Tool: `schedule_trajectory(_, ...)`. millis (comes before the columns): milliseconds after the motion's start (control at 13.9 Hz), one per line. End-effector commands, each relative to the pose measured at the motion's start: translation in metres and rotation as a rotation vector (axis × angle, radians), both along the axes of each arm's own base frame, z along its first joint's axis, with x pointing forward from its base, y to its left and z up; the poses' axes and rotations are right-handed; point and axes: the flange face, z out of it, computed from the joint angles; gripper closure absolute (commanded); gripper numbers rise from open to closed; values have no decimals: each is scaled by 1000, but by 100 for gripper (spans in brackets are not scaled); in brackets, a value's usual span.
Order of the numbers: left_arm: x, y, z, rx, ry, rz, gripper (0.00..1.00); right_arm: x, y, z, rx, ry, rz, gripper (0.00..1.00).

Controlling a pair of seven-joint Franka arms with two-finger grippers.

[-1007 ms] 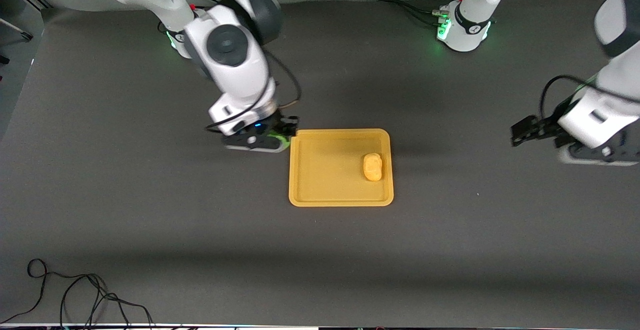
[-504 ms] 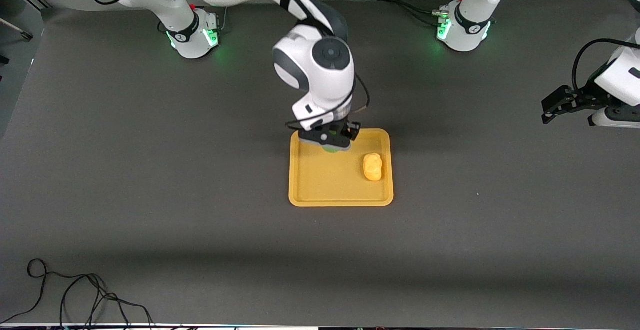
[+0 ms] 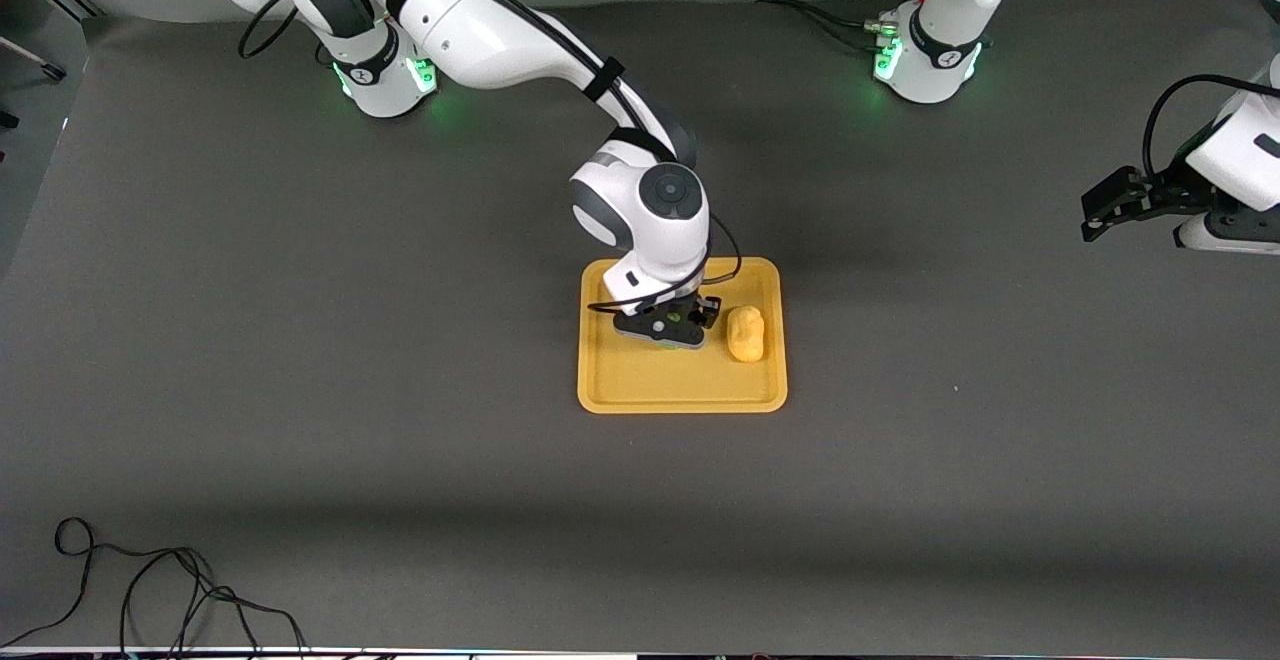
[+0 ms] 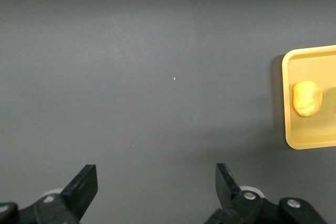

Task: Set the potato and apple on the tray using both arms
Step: 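Lower the apple onto the tray beside the potato and open the right gripper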

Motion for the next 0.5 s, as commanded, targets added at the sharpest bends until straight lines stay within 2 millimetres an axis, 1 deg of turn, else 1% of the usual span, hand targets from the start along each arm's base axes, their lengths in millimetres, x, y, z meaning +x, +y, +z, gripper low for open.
schedule_trajectory(0,10,0,13,9,28,-20,0,6,1,-6,1,-26,1,47)
schedule_trajectory(72,10,1,13,12,30,-25,0,6,0,-7,-1,-24,-2,46)
schedule_trajectory(144,10,2,12,17,30,-37,0,6,0,-9,-2,-23,-3,37)
schedule_trajectory(216,11,3,10,19,34,-48,0,6,-1,-13,-5,-20,-9,22)
schedule_trajectory(288,12,4,9,19,33,-50,0,7,-2,-14,-7,-18,-16,0)
schedule_trajectory(360,13,4,10,19,28,-49,0,7,-2,-13,-4,-16,-18,0)
schedule_trajectory(432,14,5,8,19,30,-49,0,10,-2,-1,4,-21,-20,0)
